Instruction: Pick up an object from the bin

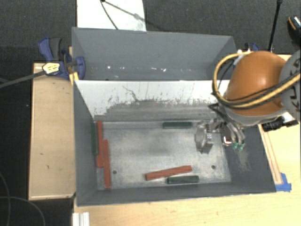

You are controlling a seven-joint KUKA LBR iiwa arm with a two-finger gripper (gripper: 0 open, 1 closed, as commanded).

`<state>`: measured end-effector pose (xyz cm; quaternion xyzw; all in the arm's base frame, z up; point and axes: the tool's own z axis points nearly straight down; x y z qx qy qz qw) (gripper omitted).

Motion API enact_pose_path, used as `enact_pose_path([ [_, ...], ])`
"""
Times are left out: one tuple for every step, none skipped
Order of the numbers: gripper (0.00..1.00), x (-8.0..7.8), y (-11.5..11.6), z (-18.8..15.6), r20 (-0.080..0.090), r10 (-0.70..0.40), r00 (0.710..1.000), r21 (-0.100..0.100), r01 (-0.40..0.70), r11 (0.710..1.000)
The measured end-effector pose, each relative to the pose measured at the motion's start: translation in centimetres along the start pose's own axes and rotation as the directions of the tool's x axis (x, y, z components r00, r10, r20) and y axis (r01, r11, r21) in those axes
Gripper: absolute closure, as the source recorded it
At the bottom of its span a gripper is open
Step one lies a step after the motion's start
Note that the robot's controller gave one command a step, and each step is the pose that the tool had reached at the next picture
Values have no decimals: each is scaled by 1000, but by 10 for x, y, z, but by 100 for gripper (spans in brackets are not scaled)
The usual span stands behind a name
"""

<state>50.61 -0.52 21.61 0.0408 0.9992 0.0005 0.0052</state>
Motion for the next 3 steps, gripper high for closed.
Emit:
enact_pose_path([
  [0,2,0,4,-8,0,1000,1,0,1000],
  [0,32,31,110,-18,-34,999,0,34,999],
  [0,23,64,146,-13,113,993,2,-113,994],
])
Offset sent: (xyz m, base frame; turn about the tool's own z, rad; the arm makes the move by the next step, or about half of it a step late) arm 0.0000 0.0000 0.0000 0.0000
